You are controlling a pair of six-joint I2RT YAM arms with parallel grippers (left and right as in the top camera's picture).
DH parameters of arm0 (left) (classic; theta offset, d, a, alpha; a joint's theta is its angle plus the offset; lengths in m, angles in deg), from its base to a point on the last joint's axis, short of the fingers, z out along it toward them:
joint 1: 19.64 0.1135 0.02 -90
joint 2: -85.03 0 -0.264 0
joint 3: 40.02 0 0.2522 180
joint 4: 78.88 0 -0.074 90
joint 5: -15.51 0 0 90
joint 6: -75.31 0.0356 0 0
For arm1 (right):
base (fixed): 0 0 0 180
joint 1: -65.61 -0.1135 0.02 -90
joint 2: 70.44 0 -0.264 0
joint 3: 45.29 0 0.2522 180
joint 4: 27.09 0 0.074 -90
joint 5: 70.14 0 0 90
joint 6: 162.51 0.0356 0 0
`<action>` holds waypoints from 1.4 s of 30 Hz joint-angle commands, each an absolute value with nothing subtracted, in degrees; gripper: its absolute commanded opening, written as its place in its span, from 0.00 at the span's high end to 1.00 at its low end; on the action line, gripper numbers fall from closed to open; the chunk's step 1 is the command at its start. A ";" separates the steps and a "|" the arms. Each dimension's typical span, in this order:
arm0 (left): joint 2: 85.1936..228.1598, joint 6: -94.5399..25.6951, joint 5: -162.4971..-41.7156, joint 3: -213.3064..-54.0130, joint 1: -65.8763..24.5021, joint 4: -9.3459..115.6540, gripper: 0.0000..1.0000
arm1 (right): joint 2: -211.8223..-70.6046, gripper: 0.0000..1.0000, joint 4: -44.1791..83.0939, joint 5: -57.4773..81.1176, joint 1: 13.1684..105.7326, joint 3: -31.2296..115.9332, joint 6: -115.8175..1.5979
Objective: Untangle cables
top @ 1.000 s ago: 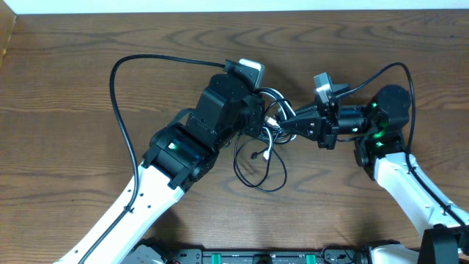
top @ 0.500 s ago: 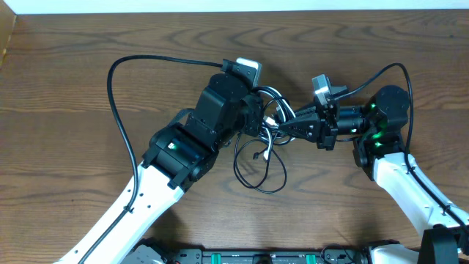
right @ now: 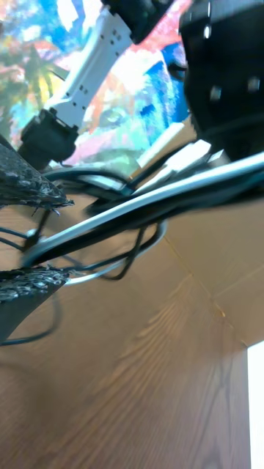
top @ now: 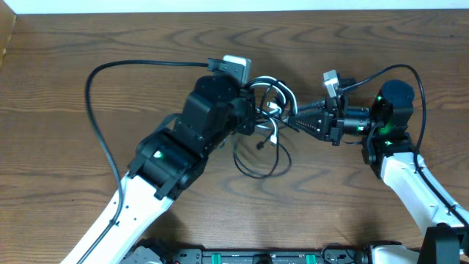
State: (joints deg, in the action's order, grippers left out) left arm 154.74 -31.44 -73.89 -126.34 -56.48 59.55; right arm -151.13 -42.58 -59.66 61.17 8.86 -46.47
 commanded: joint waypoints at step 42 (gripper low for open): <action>154.65 -51.11 -62.11 -127.08 -56.19 59.22 0.92 | -150.58 0.01 -42.45 -56.58 61.01 8.83 -38.68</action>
State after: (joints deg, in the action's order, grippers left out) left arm 154.09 -44.82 -63.14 -126.34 -56.43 58.89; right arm -151.13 -42.34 -57.87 61.21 8.81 -41.13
